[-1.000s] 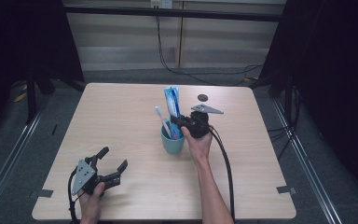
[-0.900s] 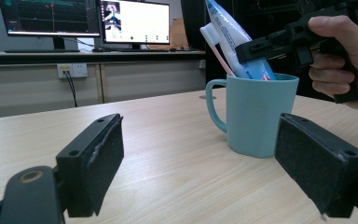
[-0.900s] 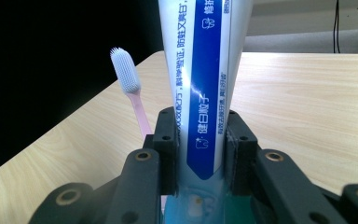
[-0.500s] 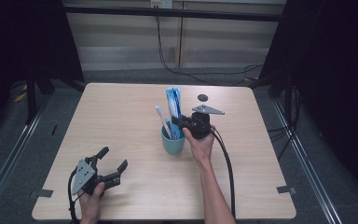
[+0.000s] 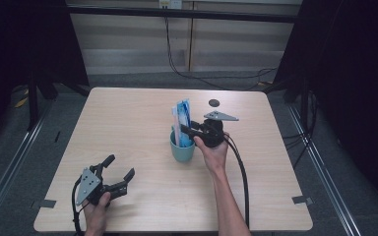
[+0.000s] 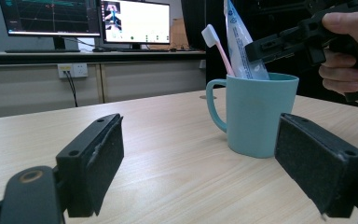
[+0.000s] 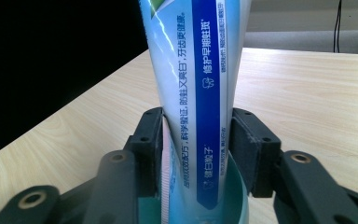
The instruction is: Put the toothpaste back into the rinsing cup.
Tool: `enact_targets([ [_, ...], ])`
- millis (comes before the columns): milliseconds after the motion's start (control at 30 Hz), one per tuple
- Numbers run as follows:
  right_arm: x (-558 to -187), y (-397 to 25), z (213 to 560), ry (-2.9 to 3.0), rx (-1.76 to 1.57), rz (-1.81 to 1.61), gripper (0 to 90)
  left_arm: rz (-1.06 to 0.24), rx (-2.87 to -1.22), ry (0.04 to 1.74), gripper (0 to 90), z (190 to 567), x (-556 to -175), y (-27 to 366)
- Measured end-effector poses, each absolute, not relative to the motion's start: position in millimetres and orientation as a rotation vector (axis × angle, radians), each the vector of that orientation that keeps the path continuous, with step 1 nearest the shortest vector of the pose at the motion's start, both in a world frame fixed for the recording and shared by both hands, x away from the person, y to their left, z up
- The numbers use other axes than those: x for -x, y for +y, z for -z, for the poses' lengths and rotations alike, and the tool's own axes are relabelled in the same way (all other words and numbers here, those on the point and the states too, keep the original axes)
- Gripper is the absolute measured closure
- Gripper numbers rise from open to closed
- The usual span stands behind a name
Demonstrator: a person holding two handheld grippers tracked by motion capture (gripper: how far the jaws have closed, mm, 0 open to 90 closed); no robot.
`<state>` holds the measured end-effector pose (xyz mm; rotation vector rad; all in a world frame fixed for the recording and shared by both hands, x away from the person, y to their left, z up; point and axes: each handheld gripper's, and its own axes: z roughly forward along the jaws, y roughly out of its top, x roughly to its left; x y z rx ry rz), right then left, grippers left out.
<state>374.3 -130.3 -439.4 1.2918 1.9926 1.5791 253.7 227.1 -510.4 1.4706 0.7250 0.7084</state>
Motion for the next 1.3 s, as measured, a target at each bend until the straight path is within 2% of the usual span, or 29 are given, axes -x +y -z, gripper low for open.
enact_targets([
  [233, -371, -134, 433, 1.963, -1.306, -1.6, 33.7, -0.708, -1.471, 0.725, 15.8, 510, -254, 227],
  [467, -368, -138, 430, 1.966, -1.319, -1.61, 22.5, -0.708, -1.47, 0.726, 15.8, 510, -254, 227],
  [767, -363, -145, 425, 1.945, -1.323, -1.588, 14.3, -0.709, -1.471, 0.725, 15.8, 510, -254, 227],
  [1300, -352, -163, 422, 1.901, -1.354, -1.549, 13.9, -0.709, -1.471, 0.725, 15.8, 510, -254, 227],
])
